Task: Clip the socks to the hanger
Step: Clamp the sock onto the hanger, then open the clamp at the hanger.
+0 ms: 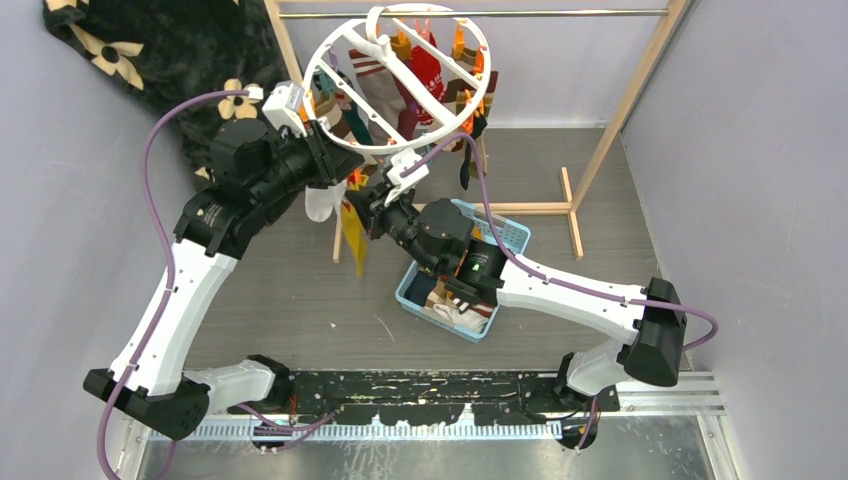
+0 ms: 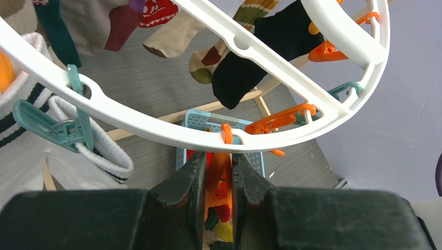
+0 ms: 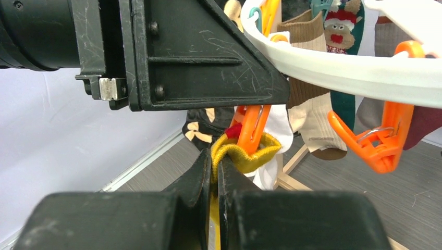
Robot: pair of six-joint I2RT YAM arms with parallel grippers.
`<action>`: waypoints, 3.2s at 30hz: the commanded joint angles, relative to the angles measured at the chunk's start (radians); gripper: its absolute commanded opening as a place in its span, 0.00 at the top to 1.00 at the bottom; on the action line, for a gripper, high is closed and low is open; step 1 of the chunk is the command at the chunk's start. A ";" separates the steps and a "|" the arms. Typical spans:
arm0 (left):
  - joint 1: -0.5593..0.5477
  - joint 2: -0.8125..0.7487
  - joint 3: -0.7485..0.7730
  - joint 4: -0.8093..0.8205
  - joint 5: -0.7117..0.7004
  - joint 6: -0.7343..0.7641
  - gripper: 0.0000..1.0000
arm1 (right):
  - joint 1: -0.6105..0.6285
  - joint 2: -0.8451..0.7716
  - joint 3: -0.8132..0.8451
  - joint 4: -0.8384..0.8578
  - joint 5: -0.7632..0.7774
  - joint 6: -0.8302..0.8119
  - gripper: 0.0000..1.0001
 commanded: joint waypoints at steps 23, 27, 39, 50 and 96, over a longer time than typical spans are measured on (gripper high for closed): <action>0.007 -0.061 0.018 -0.010 -0.102 0.038 0.35 | -0.011 -0.129 -0.059 0.027 0.025 0.019 0.35; 0.008 -0.073 0.020 -0.005 -0.108 0.048 0.38 | -0.024 -0.220 -0.147 0.026 0.050 0.043 0.31; 0.008 -0.119 0.010 -0.029 -0.106 0.059 0.40 | -0.175 -0.239 -0.181 0.089 -0.141 0.166 0.33; 0.008 -0.173 -0.017 -0.065 -0.075 0.062 0.42 | -0.260 -0.156 -0.211 0.387 -0.408 0.293 0.25; 0.007 -0.217 0.019 -0.087 -0.016 0.019 0.45 | -0.457 0.073 -0.255 1.093 -0.672 0.853 0.15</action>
